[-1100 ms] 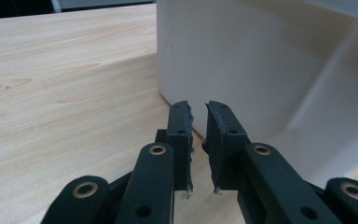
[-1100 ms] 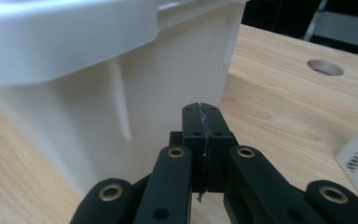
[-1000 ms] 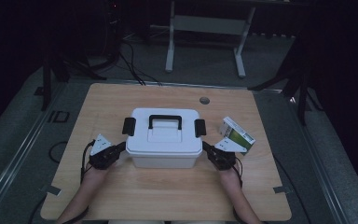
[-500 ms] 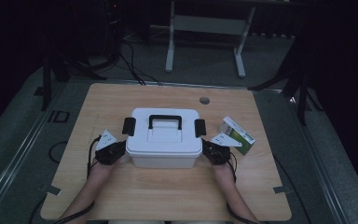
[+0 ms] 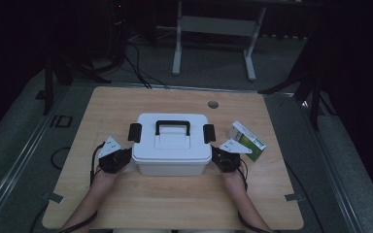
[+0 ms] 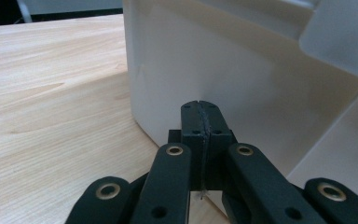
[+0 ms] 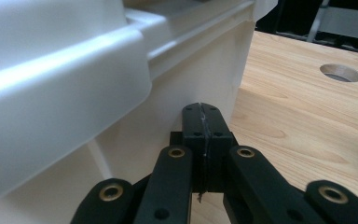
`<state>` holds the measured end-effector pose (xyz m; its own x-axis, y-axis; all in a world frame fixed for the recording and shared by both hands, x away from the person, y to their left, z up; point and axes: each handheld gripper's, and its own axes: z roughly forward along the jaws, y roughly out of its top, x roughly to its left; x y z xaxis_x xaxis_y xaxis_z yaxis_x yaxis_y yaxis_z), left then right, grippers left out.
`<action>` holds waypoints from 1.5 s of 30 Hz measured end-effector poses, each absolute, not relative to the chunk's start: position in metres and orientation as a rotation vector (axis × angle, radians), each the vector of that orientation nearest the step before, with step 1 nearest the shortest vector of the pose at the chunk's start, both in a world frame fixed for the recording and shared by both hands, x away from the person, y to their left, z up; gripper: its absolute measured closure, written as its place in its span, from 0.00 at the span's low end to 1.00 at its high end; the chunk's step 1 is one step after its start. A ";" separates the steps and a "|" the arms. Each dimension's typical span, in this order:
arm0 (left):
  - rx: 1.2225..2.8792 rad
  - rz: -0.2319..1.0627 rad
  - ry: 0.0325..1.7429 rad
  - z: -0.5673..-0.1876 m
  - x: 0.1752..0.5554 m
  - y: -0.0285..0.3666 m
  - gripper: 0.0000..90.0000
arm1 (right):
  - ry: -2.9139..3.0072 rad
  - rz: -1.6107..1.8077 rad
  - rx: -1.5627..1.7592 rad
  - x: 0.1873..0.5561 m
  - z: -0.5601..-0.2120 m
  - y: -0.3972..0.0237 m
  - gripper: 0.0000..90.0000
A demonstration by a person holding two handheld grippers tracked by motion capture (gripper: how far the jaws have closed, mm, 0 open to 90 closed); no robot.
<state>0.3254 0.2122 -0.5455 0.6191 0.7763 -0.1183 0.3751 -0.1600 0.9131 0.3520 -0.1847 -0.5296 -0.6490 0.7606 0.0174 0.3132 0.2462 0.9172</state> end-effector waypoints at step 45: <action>1.815 0.349 0.830 -0.545 0.282 0.191 1.00 | 2.098 1.389 1.007 0.290 -0.528 -0.218 1.00</action>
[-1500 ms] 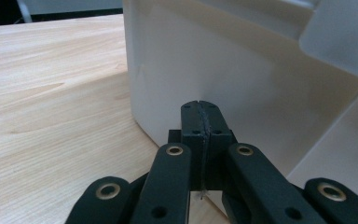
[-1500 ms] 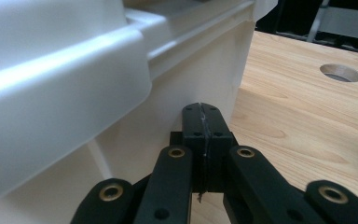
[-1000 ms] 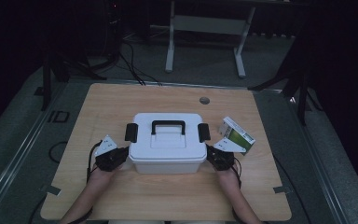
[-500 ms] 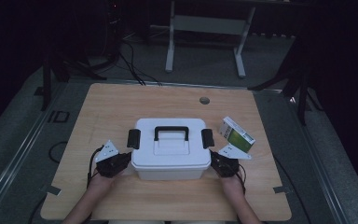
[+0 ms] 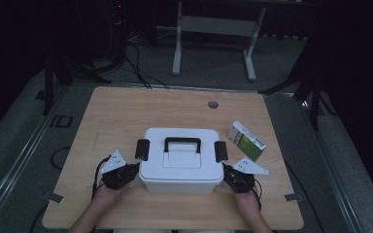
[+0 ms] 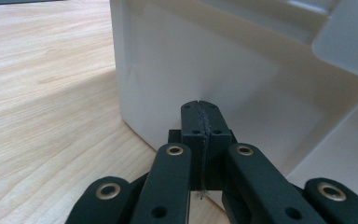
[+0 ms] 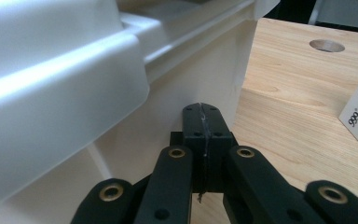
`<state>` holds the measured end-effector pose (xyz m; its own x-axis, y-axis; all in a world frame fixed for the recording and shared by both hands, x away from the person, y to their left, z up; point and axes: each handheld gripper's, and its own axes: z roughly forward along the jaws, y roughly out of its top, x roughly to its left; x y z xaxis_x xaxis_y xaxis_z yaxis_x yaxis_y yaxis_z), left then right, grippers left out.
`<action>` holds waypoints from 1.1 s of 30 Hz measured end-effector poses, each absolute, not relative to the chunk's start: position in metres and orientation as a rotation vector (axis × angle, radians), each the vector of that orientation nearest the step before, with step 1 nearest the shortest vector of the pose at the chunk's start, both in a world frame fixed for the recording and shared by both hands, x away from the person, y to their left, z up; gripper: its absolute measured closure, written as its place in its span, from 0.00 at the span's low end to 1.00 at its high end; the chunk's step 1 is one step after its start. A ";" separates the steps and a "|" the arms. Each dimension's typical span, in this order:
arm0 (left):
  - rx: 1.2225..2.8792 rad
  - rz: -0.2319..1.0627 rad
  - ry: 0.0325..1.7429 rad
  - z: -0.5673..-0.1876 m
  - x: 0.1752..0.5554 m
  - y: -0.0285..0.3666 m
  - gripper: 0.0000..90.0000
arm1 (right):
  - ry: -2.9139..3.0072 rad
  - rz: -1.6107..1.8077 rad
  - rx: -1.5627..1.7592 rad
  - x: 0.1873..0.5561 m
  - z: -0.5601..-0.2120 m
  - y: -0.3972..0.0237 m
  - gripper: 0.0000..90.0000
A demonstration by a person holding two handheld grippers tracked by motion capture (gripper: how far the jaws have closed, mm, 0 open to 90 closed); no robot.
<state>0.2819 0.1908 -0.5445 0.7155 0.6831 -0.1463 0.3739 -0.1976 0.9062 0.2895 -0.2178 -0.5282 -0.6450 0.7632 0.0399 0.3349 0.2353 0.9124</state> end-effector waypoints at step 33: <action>1.856 0.280 0.741 -0.543 0.252 0.173 1.00 | 2.118 1.430 1.017 0.251 -0.529 -0.248 1.00</action>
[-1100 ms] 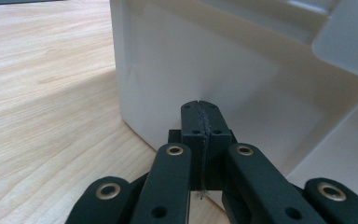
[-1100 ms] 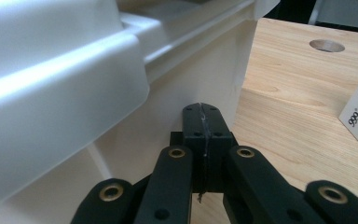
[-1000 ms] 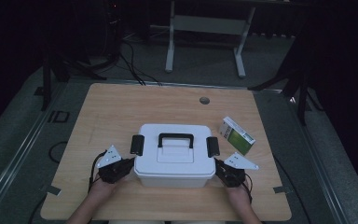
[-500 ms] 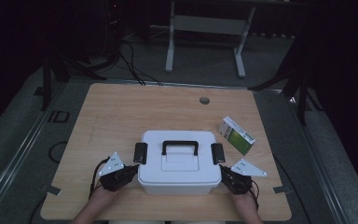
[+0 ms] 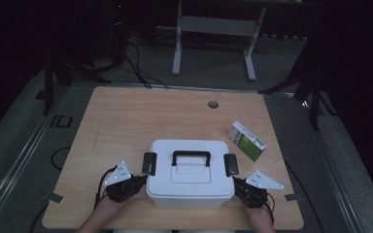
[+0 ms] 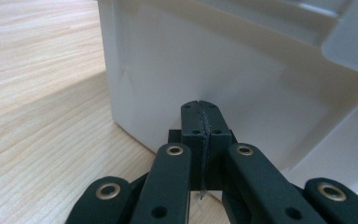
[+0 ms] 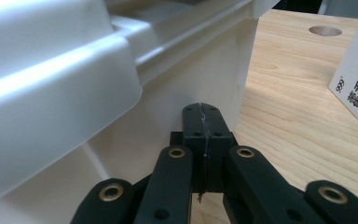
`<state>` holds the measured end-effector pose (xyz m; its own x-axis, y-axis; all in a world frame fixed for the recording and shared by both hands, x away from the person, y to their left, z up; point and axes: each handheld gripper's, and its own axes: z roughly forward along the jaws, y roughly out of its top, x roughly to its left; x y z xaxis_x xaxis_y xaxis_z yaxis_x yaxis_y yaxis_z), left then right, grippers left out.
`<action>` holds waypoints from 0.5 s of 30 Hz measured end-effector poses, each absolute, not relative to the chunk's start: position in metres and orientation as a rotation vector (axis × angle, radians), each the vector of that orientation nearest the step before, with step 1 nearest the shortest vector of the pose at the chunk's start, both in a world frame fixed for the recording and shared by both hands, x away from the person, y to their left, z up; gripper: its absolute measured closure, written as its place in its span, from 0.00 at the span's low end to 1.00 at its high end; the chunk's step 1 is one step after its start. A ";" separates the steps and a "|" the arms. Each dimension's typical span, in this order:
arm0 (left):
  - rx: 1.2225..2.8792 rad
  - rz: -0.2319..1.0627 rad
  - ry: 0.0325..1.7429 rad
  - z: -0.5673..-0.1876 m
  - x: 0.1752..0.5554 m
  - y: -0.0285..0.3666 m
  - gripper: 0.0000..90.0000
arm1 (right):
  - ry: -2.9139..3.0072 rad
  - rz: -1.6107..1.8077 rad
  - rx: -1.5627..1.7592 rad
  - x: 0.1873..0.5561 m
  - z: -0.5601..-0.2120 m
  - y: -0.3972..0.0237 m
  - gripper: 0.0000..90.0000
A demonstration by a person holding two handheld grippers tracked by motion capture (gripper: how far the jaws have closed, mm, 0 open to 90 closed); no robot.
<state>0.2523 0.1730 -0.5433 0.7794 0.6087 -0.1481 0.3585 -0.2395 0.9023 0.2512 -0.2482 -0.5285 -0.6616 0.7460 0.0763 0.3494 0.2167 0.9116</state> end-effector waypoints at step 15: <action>1.851 0.275 0.728 -0.547 0.254 0.176 1.00 | 2.119 1.437 1.002 0.256 -0.529 -0.249 1.00</action>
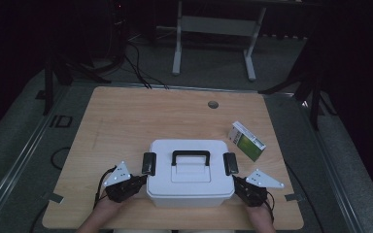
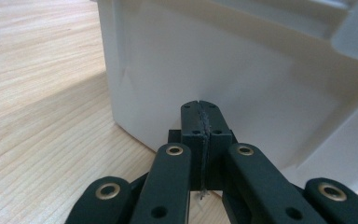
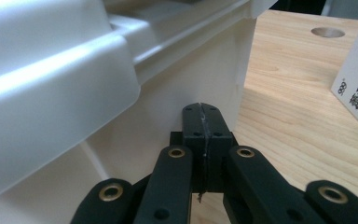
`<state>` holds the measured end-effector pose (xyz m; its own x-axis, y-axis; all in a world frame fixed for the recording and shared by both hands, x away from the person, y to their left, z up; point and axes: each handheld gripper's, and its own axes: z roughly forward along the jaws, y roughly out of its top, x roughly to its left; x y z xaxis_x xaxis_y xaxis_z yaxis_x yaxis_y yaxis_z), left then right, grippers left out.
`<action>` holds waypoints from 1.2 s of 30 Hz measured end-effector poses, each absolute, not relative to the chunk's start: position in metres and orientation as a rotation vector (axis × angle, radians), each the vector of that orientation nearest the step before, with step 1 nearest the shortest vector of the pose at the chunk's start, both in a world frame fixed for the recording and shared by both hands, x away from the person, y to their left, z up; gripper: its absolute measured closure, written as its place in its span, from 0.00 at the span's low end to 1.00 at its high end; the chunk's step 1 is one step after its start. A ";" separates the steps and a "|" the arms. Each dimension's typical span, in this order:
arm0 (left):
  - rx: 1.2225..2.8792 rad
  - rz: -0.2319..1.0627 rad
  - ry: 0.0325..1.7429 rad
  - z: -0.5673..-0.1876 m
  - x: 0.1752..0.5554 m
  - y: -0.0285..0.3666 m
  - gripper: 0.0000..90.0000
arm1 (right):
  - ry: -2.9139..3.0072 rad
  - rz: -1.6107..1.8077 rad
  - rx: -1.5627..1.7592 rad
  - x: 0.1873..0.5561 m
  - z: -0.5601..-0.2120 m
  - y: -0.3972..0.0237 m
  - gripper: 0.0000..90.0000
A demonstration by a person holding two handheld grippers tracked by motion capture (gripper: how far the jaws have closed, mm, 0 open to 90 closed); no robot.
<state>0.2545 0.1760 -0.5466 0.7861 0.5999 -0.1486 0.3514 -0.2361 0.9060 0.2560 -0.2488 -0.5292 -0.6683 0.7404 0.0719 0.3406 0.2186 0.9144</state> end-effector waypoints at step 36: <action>2.033 0.150 0.878 -0.552 0.248 0.267 0.27 | 2.138 1.409 1.058 0.275 -0.545 -0.315 0.13</action>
